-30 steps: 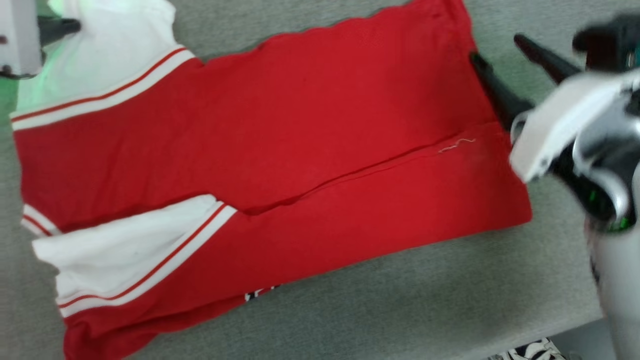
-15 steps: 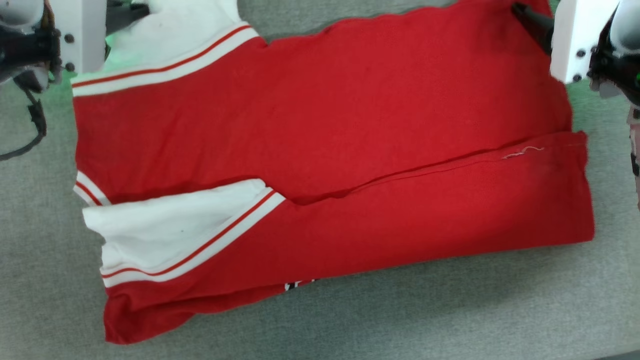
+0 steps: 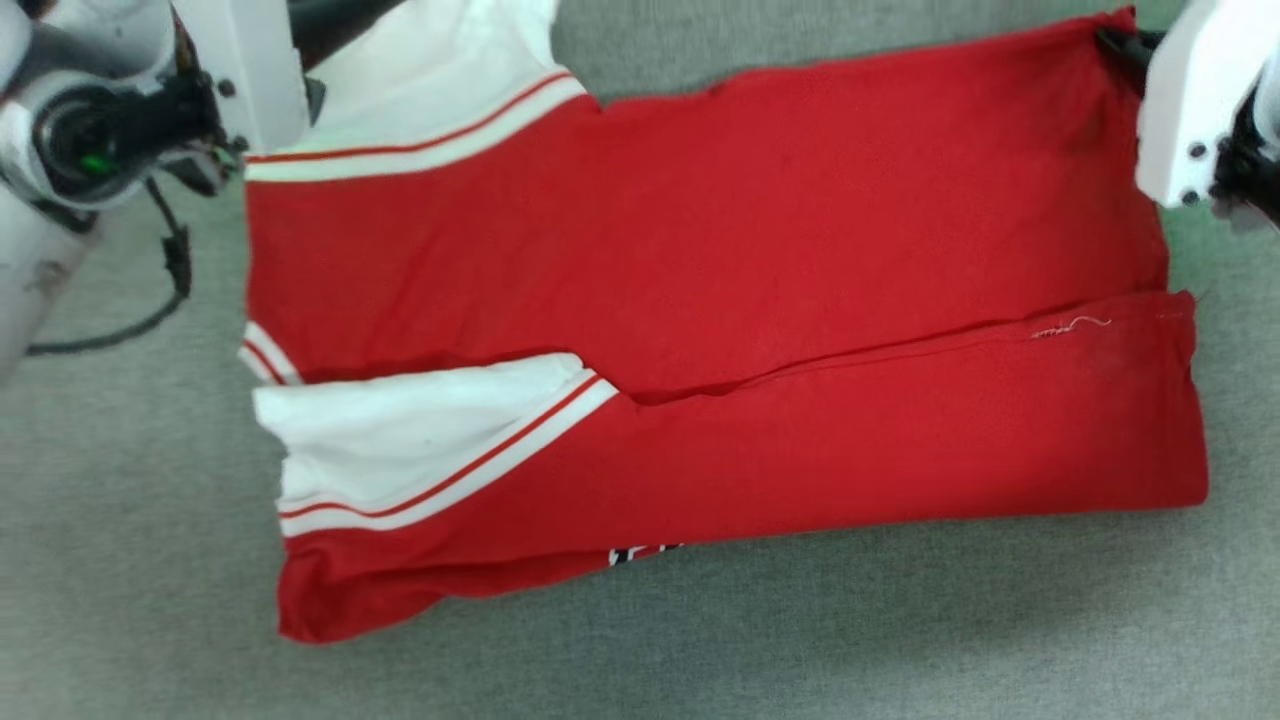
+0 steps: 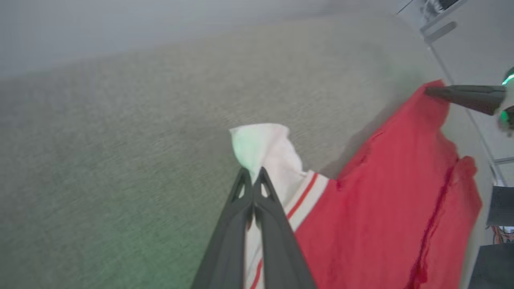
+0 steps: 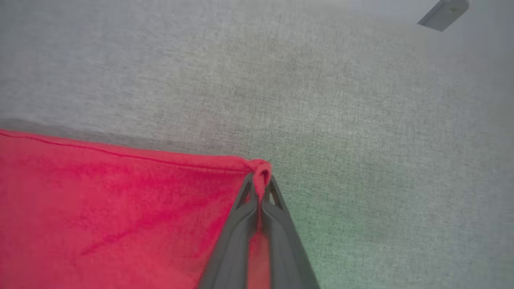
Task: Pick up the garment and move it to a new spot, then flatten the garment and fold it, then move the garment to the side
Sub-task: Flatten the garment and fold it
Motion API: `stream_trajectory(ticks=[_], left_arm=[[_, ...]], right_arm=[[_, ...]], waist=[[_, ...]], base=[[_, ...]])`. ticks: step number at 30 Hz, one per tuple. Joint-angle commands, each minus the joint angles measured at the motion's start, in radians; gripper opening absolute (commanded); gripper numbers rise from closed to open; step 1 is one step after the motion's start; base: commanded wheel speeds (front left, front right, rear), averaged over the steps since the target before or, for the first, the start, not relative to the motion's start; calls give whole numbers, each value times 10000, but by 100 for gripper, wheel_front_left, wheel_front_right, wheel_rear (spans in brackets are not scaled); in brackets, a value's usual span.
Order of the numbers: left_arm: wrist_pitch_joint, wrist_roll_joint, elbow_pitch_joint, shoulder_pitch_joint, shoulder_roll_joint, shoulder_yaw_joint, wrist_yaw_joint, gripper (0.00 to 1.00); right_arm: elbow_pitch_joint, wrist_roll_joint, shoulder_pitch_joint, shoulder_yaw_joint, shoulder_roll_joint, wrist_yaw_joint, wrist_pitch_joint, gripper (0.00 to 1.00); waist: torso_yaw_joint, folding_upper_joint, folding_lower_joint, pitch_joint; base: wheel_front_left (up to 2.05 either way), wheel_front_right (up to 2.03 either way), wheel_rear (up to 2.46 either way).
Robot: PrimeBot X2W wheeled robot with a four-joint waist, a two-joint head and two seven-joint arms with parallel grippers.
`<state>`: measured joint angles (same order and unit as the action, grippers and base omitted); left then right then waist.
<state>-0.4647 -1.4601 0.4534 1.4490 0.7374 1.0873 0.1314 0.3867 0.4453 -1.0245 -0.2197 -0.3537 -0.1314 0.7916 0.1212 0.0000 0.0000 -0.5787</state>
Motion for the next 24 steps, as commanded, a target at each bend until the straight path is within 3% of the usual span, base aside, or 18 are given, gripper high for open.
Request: stream_trajectory(ticks=[1, 6, 13, 20, 24], left_arm=[[116, -207, -140, -321, 80, -50, -22, 0], [1056, -662, -1590, -1444, 563, -41, -22, 0], [2665, -614, -4010, -3403, 2024, 193, -22, 0], [4403, -164, -5174, -5406, 3081, 814, -22, 0], [5109, -15, -5193, -6280, 3060, 1182, -22, 0]], right_arm=[[-114, 232, 276, -45, -114, 16, -58, 0], [-1210, 1041, 1736, -241, -838, 16, -258, 0], [-3042, 1921, 4244, 259, -1741, 16, -107, 0], [-4252, 2254, 6351, 1238, -1902, 16, -272, 0], [-4563, 2139, 7253, 1721, -1753, 16, -442, 0]], waist=[[-418, 0, 0, 861], [-755, 0, 0, 1941], [-955, 0, 0, 2738], [-1030, 0, 0, 2953], [-1097, 0, 0, 2898]], base=[[0, 0, 0], [0, 0, 0], [0, 0, 0], [0, 0, 0], [0, 0, 0]])
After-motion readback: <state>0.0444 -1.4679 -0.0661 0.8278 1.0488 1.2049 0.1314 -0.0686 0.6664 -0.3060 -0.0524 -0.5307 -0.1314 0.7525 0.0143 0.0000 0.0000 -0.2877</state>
